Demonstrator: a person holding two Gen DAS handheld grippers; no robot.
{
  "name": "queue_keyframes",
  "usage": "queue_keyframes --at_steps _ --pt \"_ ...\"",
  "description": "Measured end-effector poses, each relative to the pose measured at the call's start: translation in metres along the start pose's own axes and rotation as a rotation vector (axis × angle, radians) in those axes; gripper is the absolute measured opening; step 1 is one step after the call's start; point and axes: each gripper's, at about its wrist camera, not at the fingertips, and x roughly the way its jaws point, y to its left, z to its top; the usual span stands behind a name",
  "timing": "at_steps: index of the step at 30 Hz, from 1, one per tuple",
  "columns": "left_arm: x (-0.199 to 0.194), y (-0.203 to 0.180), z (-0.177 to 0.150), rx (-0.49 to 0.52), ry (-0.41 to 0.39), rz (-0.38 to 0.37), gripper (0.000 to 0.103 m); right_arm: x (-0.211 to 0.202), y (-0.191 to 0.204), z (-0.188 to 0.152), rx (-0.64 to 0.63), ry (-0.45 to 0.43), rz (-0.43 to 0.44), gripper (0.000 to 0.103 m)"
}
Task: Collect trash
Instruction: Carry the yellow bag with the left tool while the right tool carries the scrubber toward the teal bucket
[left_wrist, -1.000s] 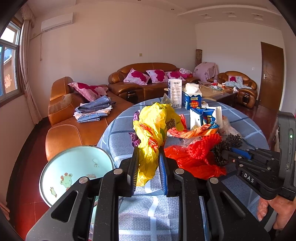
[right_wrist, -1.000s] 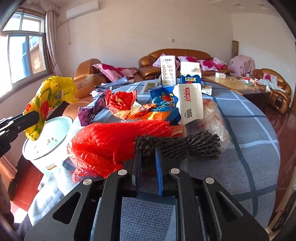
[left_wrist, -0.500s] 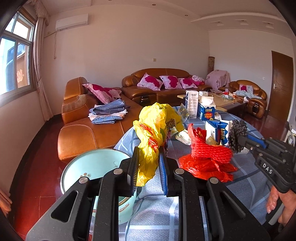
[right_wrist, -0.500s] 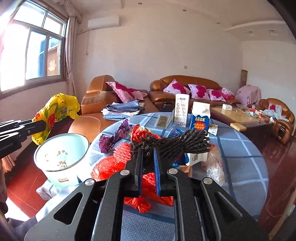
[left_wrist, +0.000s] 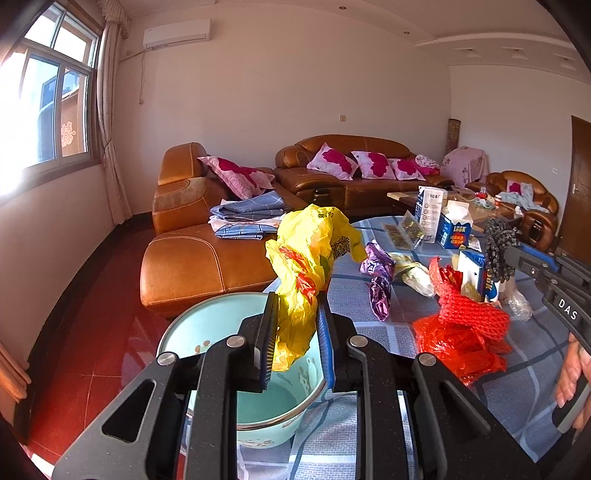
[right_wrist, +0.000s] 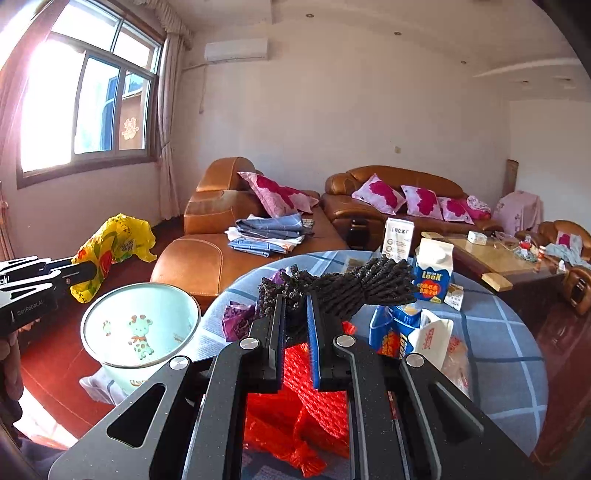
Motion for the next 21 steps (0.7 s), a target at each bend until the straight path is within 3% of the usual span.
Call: queue_keyframes --at_steps 21 --pt "0.020 0.047 0.000 -0.014 0.042 0.216 0.021 0.081 0.037 0.027 -0.075 0.023 0.229 0.011"
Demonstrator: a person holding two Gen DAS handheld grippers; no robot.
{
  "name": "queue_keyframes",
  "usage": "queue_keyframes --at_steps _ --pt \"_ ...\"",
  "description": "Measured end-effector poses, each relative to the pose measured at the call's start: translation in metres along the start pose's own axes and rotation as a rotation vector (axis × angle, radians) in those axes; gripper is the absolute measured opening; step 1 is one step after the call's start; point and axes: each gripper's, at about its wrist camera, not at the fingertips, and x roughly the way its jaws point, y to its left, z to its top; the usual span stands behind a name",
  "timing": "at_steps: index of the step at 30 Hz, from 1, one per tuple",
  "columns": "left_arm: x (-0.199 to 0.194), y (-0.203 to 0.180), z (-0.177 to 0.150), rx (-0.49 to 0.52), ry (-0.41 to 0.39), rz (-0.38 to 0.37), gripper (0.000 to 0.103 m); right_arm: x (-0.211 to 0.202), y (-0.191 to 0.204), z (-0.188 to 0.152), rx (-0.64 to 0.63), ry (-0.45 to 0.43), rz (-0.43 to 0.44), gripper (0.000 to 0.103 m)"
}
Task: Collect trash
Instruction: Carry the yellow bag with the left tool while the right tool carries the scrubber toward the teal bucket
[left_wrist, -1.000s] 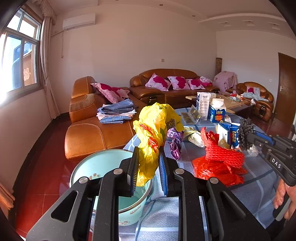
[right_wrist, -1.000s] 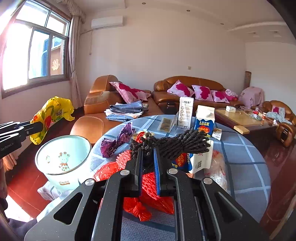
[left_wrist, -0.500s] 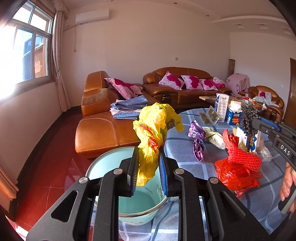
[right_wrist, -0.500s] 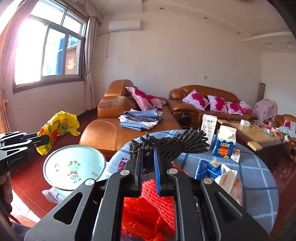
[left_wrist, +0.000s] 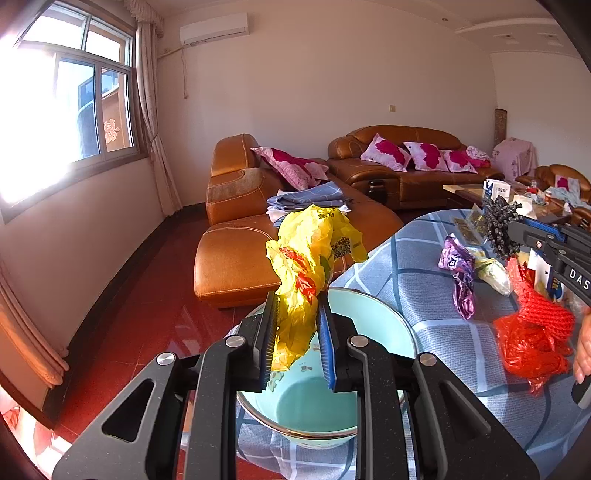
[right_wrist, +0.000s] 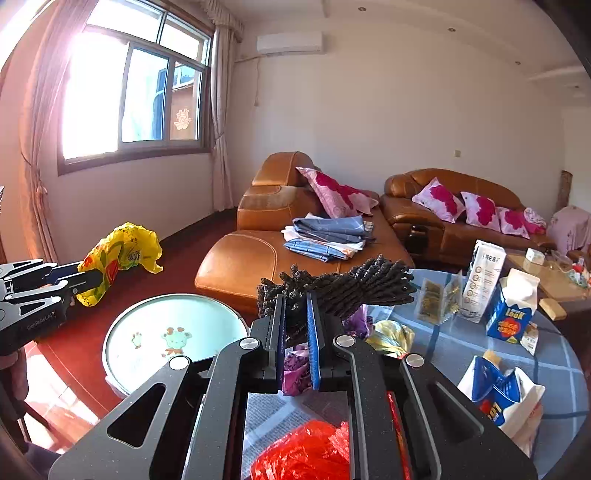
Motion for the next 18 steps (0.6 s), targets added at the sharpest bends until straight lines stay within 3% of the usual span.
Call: queue_keyframes --at_steps 18 --pt "0.012 0.022 -0.003 0.019 0.039 0.130 0.022 0.055 0.047 0.004 -0.148 0.078 0.213 0.011"
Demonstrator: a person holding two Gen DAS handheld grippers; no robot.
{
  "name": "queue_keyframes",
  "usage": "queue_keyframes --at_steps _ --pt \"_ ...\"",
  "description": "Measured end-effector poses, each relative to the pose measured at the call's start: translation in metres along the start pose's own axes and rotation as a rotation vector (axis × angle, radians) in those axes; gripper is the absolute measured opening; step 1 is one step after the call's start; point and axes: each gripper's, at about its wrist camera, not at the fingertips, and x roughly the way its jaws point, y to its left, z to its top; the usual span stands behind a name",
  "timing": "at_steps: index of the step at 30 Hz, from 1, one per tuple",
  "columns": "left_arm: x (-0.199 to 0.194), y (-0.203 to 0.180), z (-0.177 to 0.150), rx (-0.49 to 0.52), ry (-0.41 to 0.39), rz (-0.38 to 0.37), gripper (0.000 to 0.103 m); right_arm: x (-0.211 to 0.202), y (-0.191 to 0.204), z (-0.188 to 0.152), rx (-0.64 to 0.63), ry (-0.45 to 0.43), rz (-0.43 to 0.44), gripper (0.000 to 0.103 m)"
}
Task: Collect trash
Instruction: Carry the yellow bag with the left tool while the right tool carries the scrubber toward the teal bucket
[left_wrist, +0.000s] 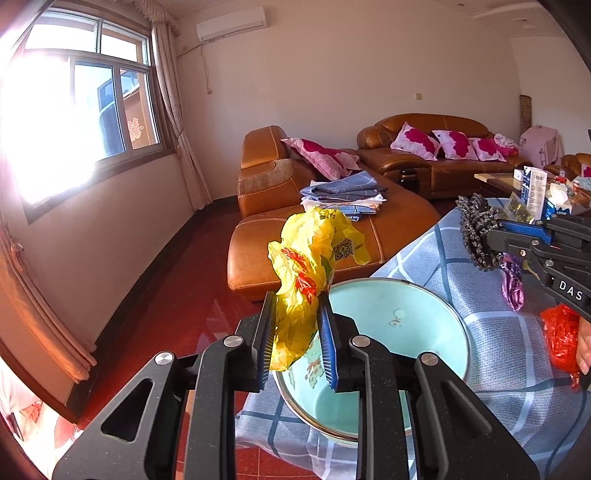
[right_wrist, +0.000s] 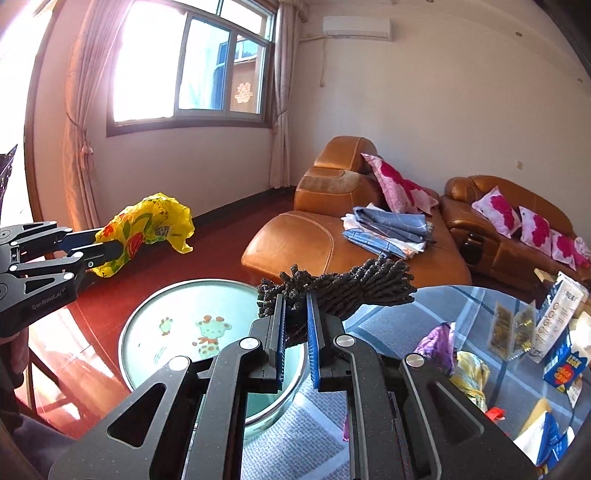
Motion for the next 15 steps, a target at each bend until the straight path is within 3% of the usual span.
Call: queue_keyframes --at_steps 15 --pt "0.010 -0.001 -0.001 0.022 0.054 -0.005 0.023 0.015 0.008 -0.004 -0.057 0.040 0.046 0.011"
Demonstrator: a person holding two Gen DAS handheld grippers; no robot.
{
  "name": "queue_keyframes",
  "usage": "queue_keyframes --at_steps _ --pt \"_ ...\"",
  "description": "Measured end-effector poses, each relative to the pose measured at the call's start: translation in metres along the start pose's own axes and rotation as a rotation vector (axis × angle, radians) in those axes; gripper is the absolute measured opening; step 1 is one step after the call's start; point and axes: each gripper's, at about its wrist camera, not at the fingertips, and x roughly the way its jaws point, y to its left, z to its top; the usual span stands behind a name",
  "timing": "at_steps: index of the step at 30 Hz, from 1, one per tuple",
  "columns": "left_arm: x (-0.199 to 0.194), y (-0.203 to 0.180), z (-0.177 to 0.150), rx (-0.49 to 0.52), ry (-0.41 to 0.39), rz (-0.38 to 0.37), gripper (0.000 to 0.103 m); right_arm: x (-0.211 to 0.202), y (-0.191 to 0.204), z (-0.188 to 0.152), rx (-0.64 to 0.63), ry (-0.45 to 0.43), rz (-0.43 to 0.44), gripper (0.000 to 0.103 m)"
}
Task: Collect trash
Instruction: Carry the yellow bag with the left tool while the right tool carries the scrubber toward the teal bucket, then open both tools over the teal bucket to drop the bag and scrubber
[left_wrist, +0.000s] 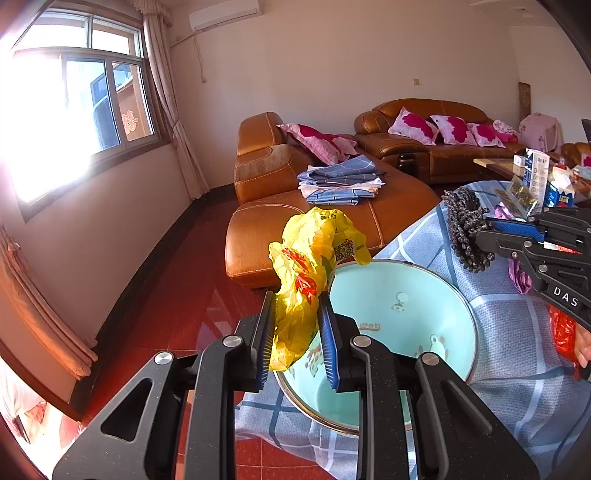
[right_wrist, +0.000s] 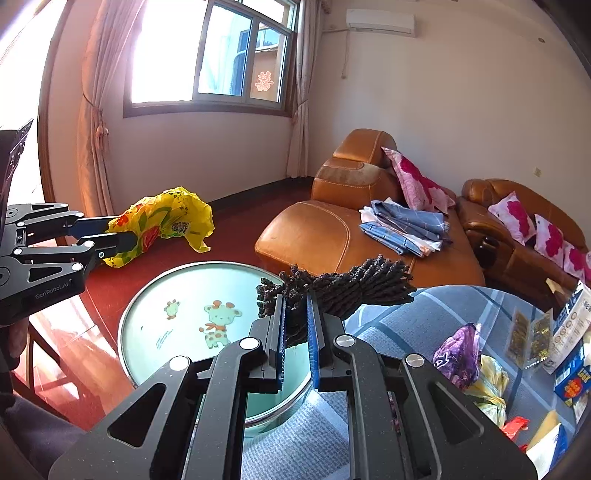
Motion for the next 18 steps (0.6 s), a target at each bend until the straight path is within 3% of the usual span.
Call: queue_keyframes --at_steps 18 --pt "0.0094 -0.0061 0.0004 0.021 0.033 -0.006 0.025 0.0099 0.0041 -0.0040 -0.023 0.016 0.012 0.011"
